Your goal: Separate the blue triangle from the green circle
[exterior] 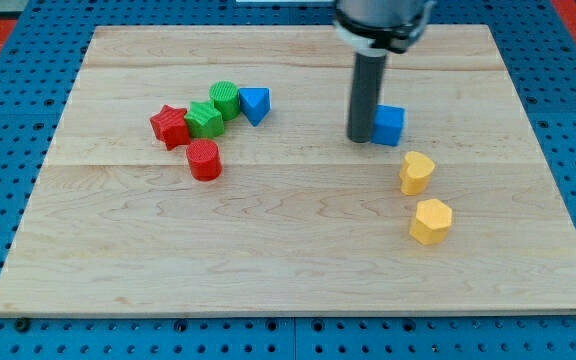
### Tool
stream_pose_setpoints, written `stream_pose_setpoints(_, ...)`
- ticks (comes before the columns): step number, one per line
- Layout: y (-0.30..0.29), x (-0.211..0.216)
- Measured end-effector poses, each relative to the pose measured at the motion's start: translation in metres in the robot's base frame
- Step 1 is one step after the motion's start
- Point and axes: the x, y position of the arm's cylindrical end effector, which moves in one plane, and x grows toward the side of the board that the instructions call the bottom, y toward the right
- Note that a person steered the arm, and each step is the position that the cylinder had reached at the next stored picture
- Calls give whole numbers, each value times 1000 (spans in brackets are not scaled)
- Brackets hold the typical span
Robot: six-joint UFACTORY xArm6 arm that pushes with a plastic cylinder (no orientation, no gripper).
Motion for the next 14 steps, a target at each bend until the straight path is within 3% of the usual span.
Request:
stream_pose_setpoints(1, -13, 0)
stream_pose_setpoints(3, -139, 1)
stream_pose_setpoints(4, -159, -16)
stream_pose_setpoints(5, -138, -38)
stream_pose_setpoints(6, -155, -38)
stream_pose_setpoints(7, -210, -38)
stream_pose_setpoints(8, -180, -70)
stream_pose_setpoints(9, -154, -74)
stream_pose_setpoints(11, -207, -74)
stream_pose_setpoints(12, -176, -67)
stream_pose_setpoints(14, -177, -47)
